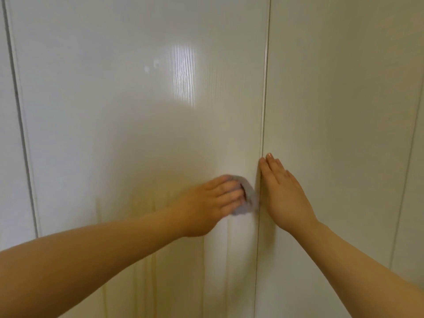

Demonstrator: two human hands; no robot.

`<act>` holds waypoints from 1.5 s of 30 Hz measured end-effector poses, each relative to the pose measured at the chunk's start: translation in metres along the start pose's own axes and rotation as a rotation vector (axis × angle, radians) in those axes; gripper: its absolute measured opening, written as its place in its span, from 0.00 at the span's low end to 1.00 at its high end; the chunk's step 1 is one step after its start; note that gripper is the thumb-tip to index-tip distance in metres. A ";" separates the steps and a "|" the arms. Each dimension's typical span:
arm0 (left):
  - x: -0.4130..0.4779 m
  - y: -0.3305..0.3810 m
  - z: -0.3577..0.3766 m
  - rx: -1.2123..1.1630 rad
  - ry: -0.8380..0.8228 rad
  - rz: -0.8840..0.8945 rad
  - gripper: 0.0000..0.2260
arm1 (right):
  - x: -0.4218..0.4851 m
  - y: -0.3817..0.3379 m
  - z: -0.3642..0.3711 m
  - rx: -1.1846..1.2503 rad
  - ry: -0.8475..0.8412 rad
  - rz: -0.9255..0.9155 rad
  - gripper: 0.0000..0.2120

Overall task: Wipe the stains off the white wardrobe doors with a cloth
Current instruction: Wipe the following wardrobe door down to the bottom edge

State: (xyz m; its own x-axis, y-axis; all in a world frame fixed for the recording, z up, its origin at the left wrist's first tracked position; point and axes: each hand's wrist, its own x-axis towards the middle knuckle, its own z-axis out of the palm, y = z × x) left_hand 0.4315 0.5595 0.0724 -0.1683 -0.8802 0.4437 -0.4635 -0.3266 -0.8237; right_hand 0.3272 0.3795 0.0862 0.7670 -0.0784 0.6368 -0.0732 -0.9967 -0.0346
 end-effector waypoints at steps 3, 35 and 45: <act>-0.005 -0.002 -0.005 -0.026 -0.077 0.147 0.17 | -0.002 0.003 -0.001 -0.013 -0.011 0.004 0.31; -0.069 -0.055 -0.024 0.093 -0.066 0.081 0.17 | -0.003 -0.061 0.023 -0.031 0.217 0.053 0.31; -0.134 -0.024 -0.020 0.088 -0.103 0.031 0.19 | -0.001 -0.091 0.040 -0.054 0.336 -0.160 0.32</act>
State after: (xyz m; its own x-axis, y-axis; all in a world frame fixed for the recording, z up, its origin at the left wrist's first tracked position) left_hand 0.4474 0.6921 0.0399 -0.0893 -0.9197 0.3824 -0.3805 -0.3233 -0.8664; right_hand 0.3584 0.4696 0.0576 0.5201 0.0980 0.8485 -0.0094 -0.9927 0.1204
